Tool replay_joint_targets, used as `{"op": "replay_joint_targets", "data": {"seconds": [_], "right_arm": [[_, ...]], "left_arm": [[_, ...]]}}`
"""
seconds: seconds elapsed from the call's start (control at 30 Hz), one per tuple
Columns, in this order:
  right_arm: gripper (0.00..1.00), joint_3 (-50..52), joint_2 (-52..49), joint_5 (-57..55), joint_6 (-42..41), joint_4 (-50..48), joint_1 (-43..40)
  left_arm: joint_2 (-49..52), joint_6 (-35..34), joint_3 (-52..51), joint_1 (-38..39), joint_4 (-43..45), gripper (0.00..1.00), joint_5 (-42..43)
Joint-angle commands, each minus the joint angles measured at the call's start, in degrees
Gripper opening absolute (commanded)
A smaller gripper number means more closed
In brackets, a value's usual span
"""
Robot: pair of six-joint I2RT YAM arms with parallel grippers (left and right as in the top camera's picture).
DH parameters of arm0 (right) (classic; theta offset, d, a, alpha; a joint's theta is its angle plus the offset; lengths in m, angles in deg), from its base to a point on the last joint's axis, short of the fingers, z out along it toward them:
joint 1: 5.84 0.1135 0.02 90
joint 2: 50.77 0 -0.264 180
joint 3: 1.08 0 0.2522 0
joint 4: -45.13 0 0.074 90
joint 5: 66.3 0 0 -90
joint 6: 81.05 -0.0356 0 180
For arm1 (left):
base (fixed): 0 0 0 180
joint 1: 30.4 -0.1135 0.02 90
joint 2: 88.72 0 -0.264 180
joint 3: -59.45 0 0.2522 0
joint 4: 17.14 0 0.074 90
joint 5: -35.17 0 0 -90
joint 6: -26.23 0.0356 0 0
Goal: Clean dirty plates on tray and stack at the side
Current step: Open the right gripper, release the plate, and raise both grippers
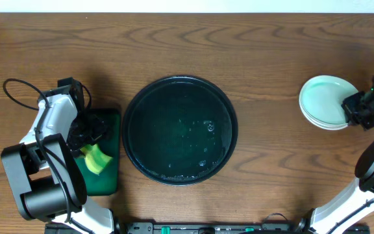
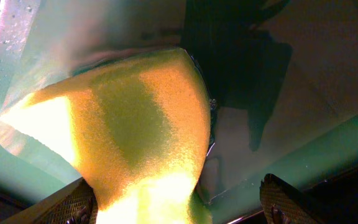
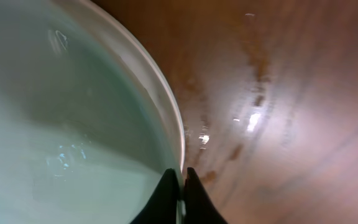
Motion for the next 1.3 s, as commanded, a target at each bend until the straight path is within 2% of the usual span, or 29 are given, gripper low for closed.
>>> {"op": "replay_joint_targets", "data": {"seconds": [0.0,0.03,0.07,0.13,0.17,0.2,0.5,0.73,1.03,1.27], "right_arm": [[0.28,0.2,-0.3,0.7,0.7,-0.8,2.0],[0.45,0.2,-0.3,0.7,0.7,-1.0,2.3],[0.69,0.2,-0.3,0.6,0.7,-1.2,2.8],[0.89,0.2,-0.3,0.6,0.7,-1.6,3.5],[0.97,0.2,-0.3,0.6,0.7,-1.6,3.8],[0.99,0.2,-0.3,0.7,0.7,-1.6,4.0],[0.99,0.1,1.8,0.7,5.8,0.1,5.0],[0.99,0.1,6.7,-0.5,6.7,1.4,5.4],[0.99,0.1,16.9,-0.8,8.4,3.1,8.1],[0.99,0.1,23.3,-5.2,10.6,7.0,11.4]], "left_arm": [[0.5,-0.5,-0.3,-0.3,0.3,0.82,-0.1],[0.5,-0.5,-0.3,-0.3,0.3,0.82,-0.1],[0.5,-0.5,-0.3,-0.3,0.3,0.82,-0.1],[0.5,-0.5,-0.3,-0.3,0.5,0.82,-0.1],[0.5,-0.5,-0.3,-0.3,0.5,0.82,-0.1],[0.5,-0.5,-0.3,-0.3,0.5,0.82,-0.1],[-0.2,0.6,-0.1,-0.3,1.6,0.82,-1.0],[-5.0,0.3,0.0,-0.3,1.1,0.82,-1.9],[-21.4,2.0,0.0,1.1,0.0,0.82,-1.8],[-38.2,6.7,0.0,8.0,0.4,0.82,-1.8]]}}
